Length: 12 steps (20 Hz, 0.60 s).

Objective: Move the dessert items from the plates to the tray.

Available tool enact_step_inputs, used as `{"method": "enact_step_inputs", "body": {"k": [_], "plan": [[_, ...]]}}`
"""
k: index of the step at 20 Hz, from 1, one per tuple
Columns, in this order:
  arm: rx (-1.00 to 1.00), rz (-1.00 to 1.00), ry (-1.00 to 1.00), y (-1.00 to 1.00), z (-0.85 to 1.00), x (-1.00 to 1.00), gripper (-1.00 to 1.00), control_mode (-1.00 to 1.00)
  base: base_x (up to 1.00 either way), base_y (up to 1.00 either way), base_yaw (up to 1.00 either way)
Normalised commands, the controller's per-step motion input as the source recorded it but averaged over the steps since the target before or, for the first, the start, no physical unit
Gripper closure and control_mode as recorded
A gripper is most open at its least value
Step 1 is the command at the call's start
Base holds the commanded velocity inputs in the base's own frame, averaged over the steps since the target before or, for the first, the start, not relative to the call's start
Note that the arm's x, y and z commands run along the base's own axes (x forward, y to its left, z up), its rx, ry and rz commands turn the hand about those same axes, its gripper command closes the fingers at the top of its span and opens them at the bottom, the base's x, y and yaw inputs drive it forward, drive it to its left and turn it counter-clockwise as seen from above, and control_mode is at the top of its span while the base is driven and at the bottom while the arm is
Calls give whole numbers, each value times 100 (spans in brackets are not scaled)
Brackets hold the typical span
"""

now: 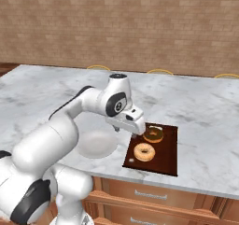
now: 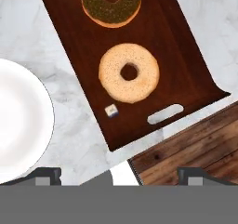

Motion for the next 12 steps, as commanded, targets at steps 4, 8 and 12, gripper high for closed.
{"method": "enact_step_inputs", "body": {"k": [4, 8, 12], "plan": [[0, -5, -11, 100, 25, 0, -100, -100, 0, 0, 0], [3, -6, -13, 100, 7, 1, -100, -100, 0, 0, 0], [6, -1, -8, 87, 0, 0, -100, -100, 0, 0, 0]]}}
